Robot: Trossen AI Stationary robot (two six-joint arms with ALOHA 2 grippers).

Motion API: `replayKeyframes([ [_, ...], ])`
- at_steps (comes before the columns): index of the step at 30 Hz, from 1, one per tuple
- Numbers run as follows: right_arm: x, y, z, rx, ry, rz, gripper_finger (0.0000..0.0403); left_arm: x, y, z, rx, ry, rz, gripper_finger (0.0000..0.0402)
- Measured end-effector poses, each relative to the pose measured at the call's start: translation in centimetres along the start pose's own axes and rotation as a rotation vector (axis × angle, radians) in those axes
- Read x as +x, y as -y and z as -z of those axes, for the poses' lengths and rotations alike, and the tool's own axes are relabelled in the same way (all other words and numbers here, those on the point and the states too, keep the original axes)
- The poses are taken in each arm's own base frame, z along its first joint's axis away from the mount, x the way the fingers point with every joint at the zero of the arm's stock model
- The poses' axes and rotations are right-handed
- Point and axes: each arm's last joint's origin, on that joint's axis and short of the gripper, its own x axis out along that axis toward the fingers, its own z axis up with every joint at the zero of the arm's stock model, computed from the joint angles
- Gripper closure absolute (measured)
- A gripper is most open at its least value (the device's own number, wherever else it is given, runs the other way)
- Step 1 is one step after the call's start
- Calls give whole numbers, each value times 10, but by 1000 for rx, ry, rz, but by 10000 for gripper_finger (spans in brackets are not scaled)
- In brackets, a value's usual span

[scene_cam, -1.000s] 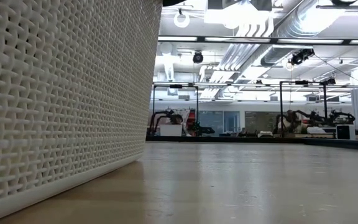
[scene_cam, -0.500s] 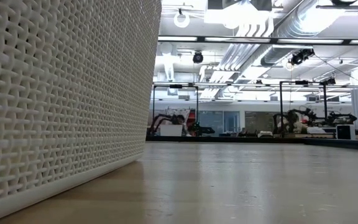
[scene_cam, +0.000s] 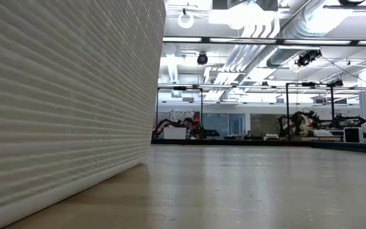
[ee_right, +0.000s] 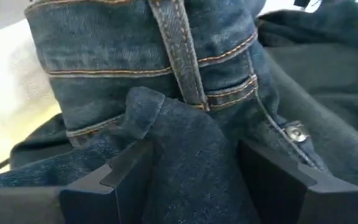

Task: Sort clothes
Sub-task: Put the dark blue pants into the white bin

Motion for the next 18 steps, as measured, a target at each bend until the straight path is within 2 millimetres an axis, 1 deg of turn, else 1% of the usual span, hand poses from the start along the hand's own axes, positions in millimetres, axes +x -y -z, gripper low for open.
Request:
replayKeyframes([
  [3, -17, -7, -23, -80, 56, 19, 172, 10, 0, 3, -4, -29, -38, 401],
  [6, -48, -22, -51, -182, 109, 34, 172, 28, -4, 12, 2, -117, -89, 401],
  [9, -80, -38, -66, -246, 96, 68, 172, 49, -10, 24, 27, -220, -152, 401],
  [11, -98, -45, -69, -249, 59, 105, 172, 61, -14, 30, 41, -251, -189, 401],
  [14, -123, -50, -70, -194, -6, 149, 172, 79, -22, 34, 76, -278, -232, 402],
  [16, -132, -51, -66, -135, -74, 164, 172, 91, -30, 34, 92, -291, -260, 402],
  [18, -135, -52, -58, -69, -156, 180, 172, 101, -39, 31, 110, -295, -265, 402],
])
